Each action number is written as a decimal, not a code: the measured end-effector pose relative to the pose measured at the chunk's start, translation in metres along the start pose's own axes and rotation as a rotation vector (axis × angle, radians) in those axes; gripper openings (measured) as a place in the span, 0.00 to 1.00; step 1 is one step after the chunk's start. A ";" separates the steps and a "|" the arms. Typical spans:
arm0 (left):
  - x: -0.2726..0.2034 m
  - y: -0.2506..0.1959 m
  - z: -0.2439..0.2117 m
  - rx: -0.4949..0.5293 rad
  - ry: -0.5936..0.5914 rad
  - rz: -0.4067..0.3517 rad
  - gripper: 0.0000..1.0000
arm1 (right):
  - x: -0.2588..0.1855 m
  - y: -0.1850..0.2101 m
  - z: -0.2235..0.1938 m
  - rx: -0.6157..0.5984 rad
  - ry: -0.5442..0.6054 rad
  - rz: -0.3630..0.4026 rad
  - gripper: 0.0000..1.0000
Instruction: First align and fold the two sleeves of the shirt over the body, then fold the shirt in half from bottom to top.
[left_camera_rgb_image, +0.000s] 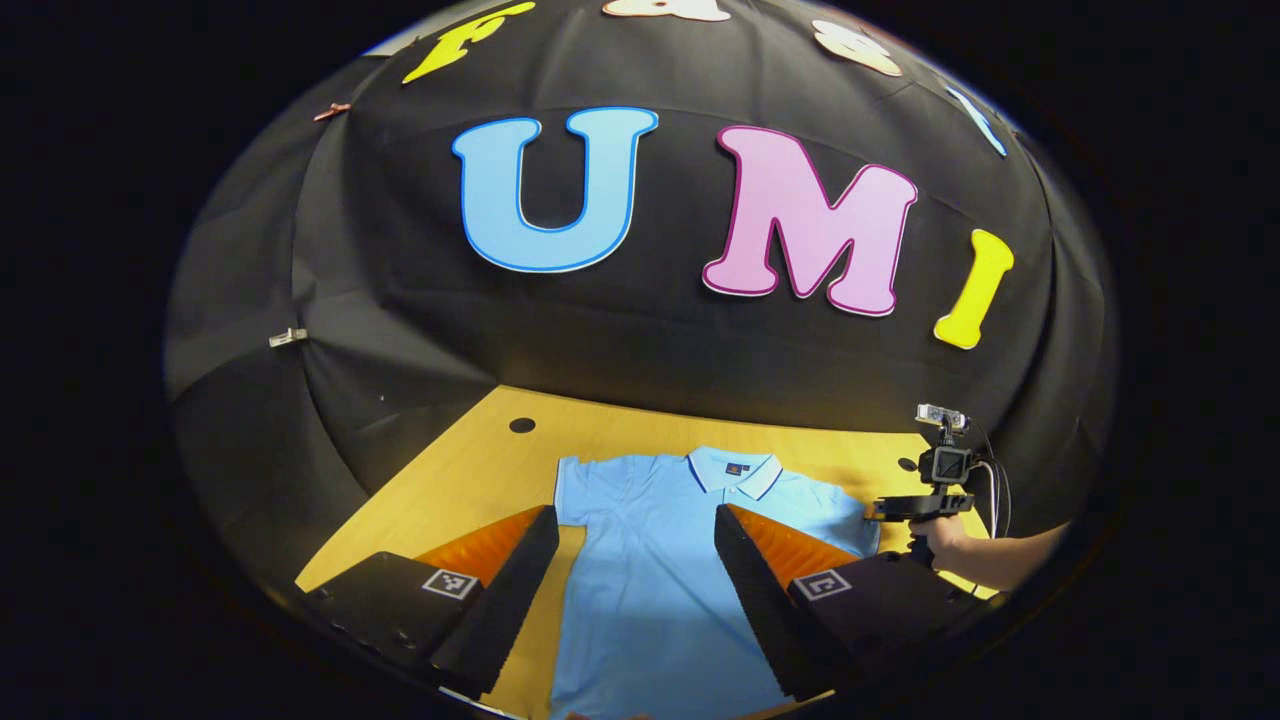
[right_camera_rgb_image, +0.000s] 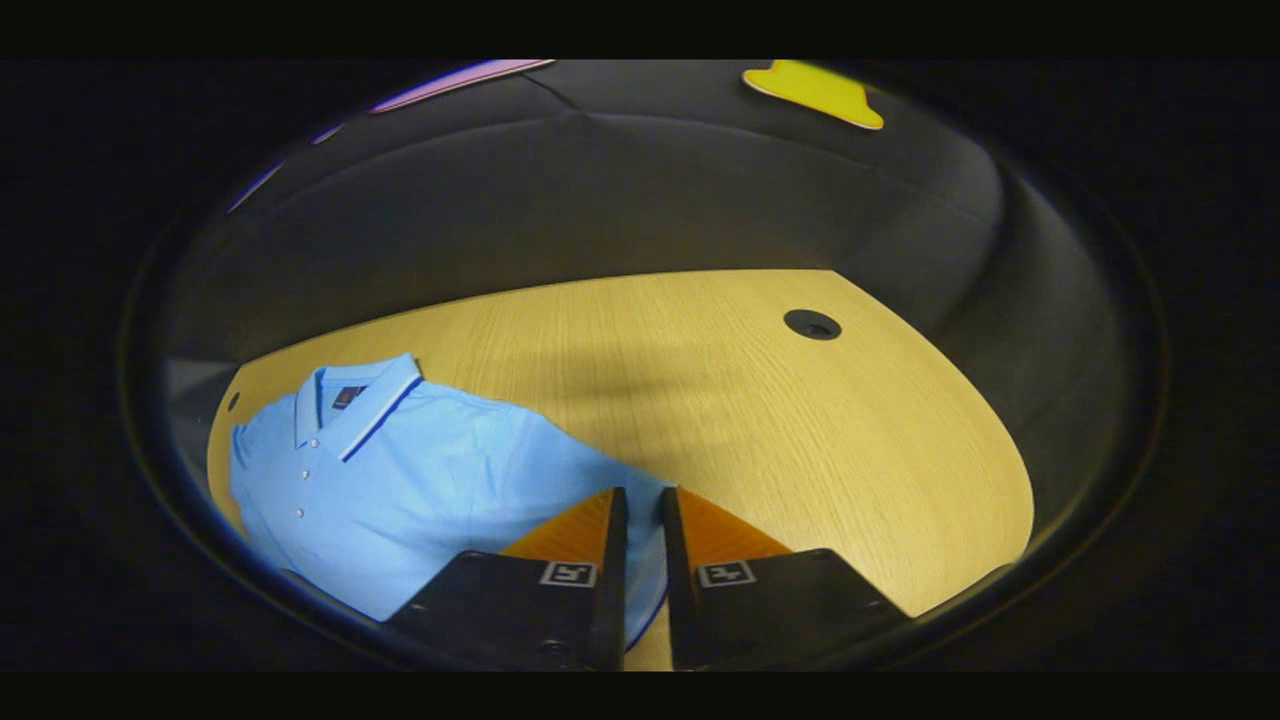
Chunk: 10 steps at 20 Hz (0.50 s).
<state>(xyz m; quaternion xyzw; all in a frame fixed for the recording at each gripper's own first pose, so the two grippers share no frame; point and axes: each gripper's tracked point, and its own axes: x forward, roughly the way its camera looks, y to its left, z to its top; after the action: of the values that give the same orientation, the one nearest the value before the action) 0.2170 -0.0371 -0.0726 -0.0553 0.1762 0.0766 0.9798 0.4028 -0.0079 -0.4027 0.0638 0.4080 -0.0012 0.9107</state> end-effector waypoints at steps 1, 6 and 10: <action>0.001 0.002 -0.003 -0.001 0.006 0.005 0.99 | 0.001 0.005 0.002 -0.025 -0.013 0.017 0.21; 0.000 0.013 -0.014 -0.008 0.028 0.031 0.99 | -0.004 0.019 0.013 -0.025 -0.059 0.041 0.02; -0.005 0.022 -0.022 -0.029 0.036 0.051 0.99 | -0.031 0.049 0.050 -0.103 -0.187 0.074 0.08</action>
<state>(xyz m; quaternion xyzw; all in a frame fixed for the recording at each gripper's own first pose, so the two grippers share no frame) 0.2012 -0.0195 -0.0926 -0.0664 0.1941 0.1030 0.9733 0.4218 0.0337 -0.3406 0.0316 0.3184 0.0476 0.9462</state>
